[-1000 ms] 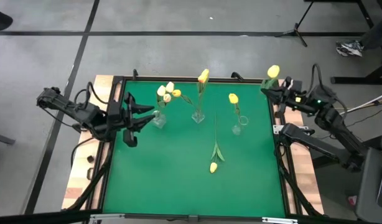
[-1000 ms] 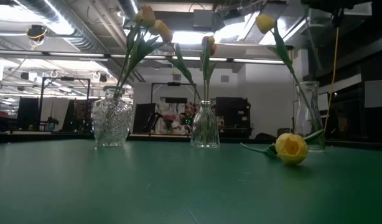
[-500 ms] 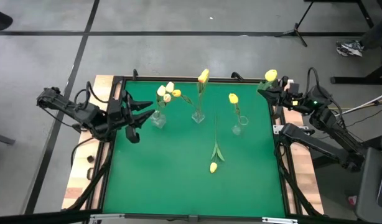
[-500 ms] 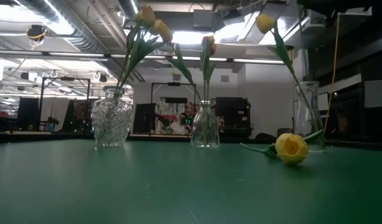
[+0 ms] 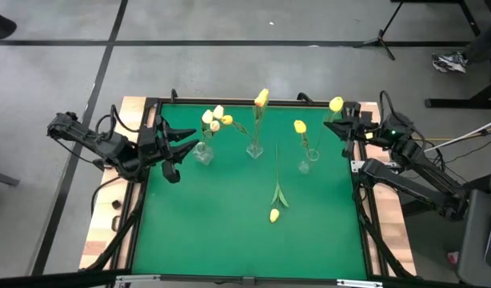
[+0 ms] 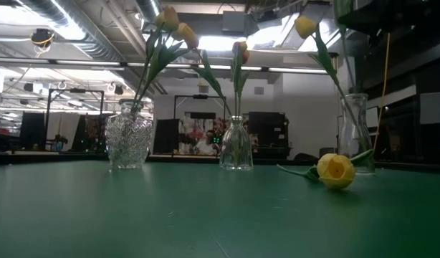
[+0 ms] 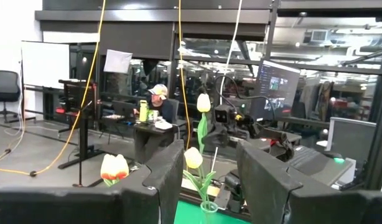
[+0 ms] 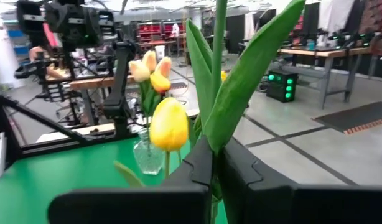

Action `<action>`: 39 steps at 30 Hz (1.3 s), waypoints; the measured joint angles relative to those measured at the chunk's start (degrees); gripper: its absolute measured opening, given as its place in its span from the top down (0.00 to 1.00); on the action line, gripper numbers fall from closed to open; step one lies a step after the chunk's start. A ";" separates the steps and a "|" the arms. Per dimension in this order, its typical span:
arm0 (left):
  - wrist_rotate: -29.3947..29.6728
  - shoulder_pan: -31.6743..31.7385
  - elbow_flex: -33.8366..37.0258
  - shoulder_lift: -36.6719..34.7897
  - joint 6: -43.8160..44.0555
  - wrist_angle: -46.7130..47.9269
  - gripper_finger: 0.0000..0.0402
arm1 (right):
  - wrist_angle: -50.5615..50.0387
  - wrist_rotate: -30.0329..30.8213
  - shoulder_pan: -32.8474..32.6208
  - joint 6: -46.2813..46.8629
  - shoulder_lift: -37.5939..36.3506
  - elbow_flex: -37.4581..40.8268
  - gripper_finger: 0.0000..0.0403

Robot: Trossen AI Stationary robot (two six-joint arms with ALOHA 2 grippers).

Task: Sort flowers into vase by color
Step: Put the top yellow flower into the right transparent vase, then put the yellow flower into the right transparent vase

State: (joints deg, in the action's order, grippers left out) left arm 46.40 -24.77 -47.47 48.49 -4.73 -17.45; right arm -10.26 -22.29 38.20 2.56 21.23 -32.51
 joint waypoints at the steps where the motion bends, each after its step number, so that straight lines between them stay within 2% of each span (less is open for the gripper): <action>1: 0.02 0.00 -0.01 0.00 0.00 0.00 0.64 | 0.00 -0.65 0.00 0.01 0.00 0.09 0.96; 7: 0.06 0.00 -0.01 0.00 0.00 0.00 0.64 | -0.20 -4.30 0.00 0.03 0.00 0.29 0.91; 11: 0.06 0.00 -0.01 0.00 0.00 0.00 0.64 | -1.40 -4.32 0.01 -0.08 0.00 0.29 0.87; 27: 0.08 0.00 -0.01 0.00 0.09 0.00 0.64 | -6.78 -3.78 0.02 -1.50 0.00 0.28 0.52; 29: 0.12 0.00 -0.01 0.00 0.09 0.00 0.64 | -7.36 -3.56 0.09 -1.66 -0.42 0.01 0.49; 33: 1.10 0.00 -0.01 -0.24 0.08 0.02 0.64 | -13.06 1.65 0.09 -4.52 -1.44 -3.92 0.48; 39: 1.10 -0.02 -0.01 -0.24 0.07 0.02 0.64 | -18.16 2.37 0.09 -4.65 -1.38 -10.63 0.48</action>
State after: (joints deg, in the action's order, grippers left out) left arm 47.51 -24.79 -47.48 48.25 -4.67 -17.43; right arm -28.42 -19.92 38.28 -2.09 19.86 -43.15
